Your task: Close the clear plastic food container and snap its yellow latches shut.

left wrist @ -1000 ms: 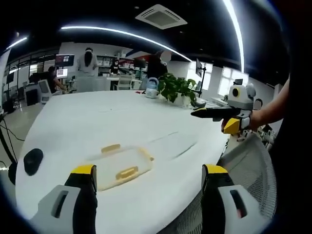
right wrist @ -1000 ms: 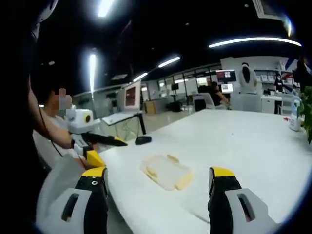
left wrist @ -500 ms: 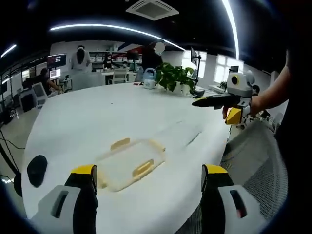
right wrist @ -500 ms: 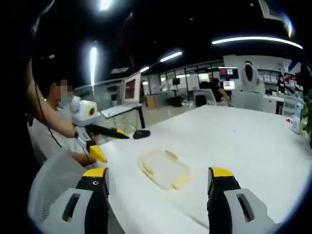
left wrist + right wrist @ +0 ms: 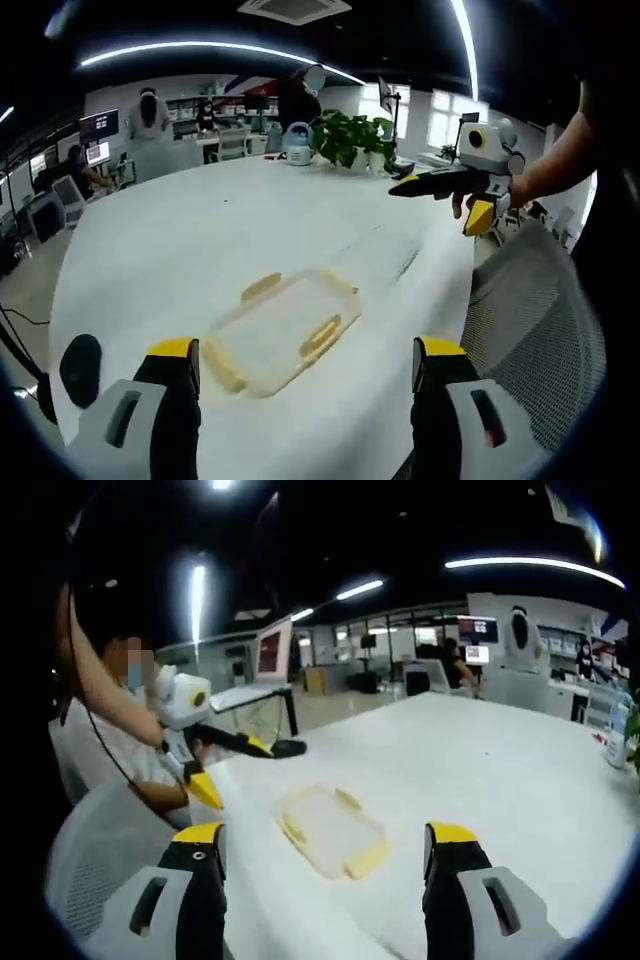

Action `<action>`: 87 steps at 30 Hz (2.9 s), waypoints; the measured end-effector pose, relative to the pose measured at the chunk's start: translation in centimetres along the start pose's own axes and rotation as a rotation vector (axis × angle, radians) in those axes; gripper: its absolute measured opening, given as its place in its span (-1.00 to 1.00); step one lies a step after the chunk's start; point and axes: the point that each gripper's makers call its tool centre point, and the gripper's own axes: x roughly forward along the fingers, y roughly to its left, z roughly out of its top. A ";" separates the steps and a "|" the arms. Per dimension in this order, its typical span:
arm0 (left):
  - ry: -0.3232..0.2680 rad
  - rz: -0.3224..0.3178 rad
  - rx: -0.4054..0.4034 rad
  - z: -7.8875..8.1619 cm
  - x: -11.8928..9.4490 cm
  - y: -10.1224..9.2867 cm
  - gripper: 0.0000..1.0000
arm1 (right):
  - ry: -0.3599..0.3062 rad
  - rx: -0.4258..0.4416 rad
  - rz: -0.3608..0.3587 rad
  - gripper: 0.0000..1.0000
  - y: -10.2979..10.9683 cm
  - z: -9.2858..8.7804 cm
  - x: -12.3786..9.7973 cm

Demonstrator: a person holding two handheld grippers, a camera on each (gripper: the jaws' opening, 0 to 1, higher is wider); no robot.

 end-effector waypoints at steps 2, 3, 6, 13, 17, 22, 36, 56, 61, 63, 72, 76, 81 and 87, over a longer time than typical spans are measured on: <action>0.006 -0.006 0.012 0.0 0.0 0.1 0.77 | 0.008 -0.005 0.005 0.62 0.0 -0.1 0.3; 0.015 -0.016 0.027 -0.1 0.1 0.2 0.76 | 0.017 -0.012 0.009 0.62 0.0 -0.3 0.5; 0.037 -0.031 0.049 -0.3 0.3 1.0 0.76 | 0.039 -0.028 0.020 0.62 0.0 -0.6 0.9; 0.090 -0.051 0.097 -1.2 0.9 2.3 0.75 | 0.090 -0.076 0.044 0.61 -0.5 -1.4 2.1; 0.126 -0.064 0.127 -1.9 1.1 2.7 0.73 | 0.102 -0.081 0.045 0.60 -0.8 -1.3 2.6; 0.142 -0.088 0.154 -1.8 1.2 2.8 0.70 | 0.114 -0.086 0.061 0.53 -0.9 -1.4 3.2; 0.230 -0.157 0.250 -2.7 2.4 4.4 0.70 | 0.176 -0.152 0.117 0.52 -0.9 -2.3 4.8; 0.340 -0.275 0.394 -4.5 3.8 5.2 0.61 | 0.372 -0.271 0.240 0.50 -1.8 -5.1 6.5; 0.370 -0.293 0.431 -4.8 3.9 5.7 0.60 | 0.406 -0.276 0.249 0.50 -2.2 -5.7 6.8; 0.374 -0.299 0.428 -4.8 3.9 6.0 0.59 | 0.422 -0.289 0.257 0.50 -2.4 -6.0 6.9; 0.419 -0.347 0.482 -5.3 4.2 6.0 0.54 | 0.479 -0.319 0.294 0.47 -3.2 -6.4 7.4; 0.439 -0.373 0.522 -5.3 4.5 6.1 0.52 | 0.509 -0.339 0.320 0.47 -3.4 -6.7 7.8; 0.485 -0.411 0.609 -5.7 4.9 6.3 0.50 | 0.538 -0.361 0.339 0.45 -3.6 -7.3 8.2; 0.497 -0.428 0.646 -5.4 5.3 6.5 0.48 | 0.577 -0.385 0.362 0.42 -3.7 -7.9 8.2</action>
